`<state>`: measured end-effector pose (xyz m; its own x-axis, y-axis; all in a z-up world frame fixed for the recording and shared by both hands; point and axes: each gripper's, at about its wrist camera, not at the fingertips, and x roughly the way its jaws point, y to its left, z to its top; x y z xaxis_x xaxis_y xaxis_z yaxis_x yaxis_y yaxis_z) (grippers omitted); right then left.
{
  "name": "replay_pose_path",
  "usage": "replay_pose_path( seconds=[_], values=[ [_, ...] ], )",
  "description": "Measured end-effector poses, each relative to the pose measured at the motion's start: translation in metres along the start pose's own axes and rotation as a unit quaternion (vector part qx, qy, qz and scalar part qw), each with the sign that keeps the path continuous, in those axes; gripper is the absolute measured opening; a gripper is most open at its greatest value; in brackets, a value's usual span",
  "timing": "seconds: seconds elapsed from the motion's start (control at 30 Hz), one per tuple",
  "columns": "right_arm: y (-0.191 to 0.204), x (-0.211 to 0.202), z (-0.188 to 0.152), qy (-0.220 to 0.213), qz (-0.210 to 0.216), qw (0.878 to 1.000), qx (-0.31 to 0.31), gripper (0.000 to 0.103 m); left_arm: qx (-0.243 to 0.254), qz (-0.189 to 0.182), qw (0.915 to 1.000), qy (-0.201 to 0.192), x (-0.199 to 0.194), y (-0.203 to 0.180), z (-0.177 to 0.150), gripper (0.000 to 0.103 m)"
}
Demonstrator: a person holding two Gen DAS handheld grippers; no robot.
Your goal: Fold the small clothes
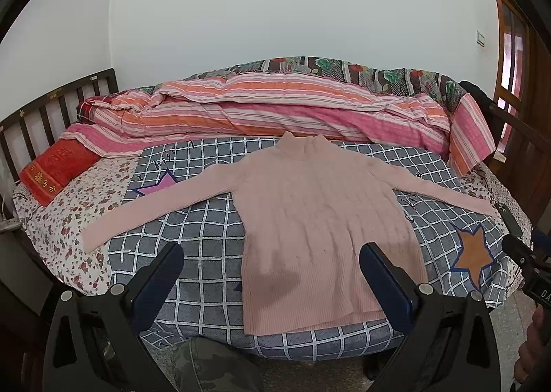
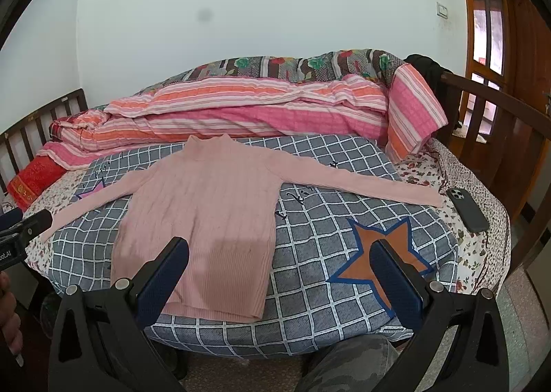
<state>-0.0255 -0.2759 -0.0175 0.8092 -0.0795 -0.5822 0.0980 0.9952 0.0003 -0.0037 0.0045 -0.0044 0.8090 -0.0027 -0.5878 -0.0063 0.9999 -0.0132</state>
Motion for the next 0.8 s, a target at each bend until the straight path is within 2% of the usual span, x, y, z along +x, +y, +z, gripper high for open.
replay_pose_path(
  seconds=[0.8],
  values=[
    [-0.0032,-0.0045,0.0007,-0.008,0.003,1.000,0.007,0.103,-0.002,-0.003,1.0000,-0.001,-0.0007,0.0011,-0.0041,0.102]
  ],
)
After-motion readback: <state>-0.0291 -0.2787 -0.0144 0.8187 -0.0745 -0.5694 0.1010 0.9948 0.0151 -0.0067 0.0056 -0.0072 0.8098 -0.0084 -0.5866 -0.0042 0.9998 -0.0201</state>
